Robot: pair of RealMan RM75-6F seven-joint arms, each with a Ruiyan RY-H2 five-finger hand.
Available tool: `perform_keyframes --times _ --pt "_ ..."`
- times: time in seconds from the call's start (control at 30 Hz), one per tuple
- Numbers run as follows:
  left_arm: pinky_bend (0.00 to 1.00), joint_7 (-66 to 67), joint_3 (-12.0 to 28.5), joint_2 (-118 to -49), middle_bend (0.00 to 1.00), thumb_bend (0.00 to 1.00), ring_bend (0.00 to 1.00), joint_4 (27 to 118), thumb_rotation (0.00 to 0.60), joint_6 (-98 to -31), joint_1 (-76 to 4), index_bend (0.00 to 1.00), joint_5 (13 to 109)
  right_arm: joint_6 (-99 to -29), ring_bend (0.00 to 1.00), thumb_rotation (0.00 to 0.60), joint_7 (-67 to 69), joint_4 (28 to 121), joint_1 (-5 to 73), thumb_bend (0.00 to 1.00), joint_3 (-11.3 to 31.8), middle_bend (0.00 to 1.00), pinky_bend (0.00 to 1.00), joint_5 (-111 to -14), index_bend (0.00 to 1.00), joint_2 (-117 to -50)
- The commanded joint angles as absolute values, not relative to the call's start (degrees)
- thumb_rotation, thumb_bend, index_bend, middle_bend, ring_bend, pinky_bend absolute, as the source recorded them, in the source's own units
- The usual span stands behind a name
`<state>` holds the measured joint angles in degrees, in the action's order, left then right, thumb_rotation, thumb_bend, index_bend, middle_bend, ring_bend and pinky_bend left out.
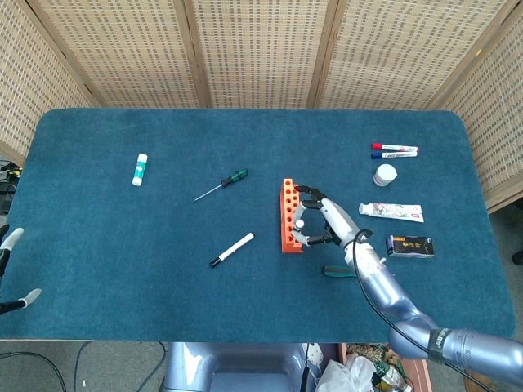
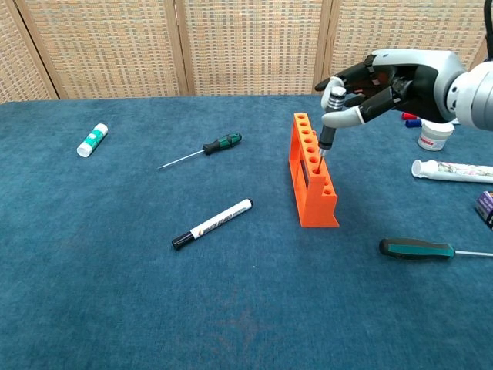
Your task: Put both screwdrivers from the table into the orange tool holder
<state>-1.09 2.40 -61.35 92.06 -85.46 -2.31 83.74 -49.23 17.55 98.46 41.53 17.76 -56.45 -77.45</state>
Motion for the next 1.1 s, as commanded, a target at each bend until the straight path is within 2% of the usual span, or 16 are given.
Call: perform_keyframes --times 0.03,1.1 --pt "0.00 -0.95 2.43 -61.40 0.00 0.00 0.00 92.08 0.600 -85.30 -2.40 0.00 83.63 -49.02 0.00 0.600 17.50 98.08 41.58 0.55 17.82 0.09 0.02 -56.22 0.62 -77.83" --pt "0.00 -0.06 2.51 -61.69 0.00 0.00 0.00 92.15 0.600 -84.65 -2.72 0.00 82.88 -47.15 0.00 0.600 16.49 95.32 41.56 0.55 17.37 0.09 0.02 -56.07 0.62 -80.49"
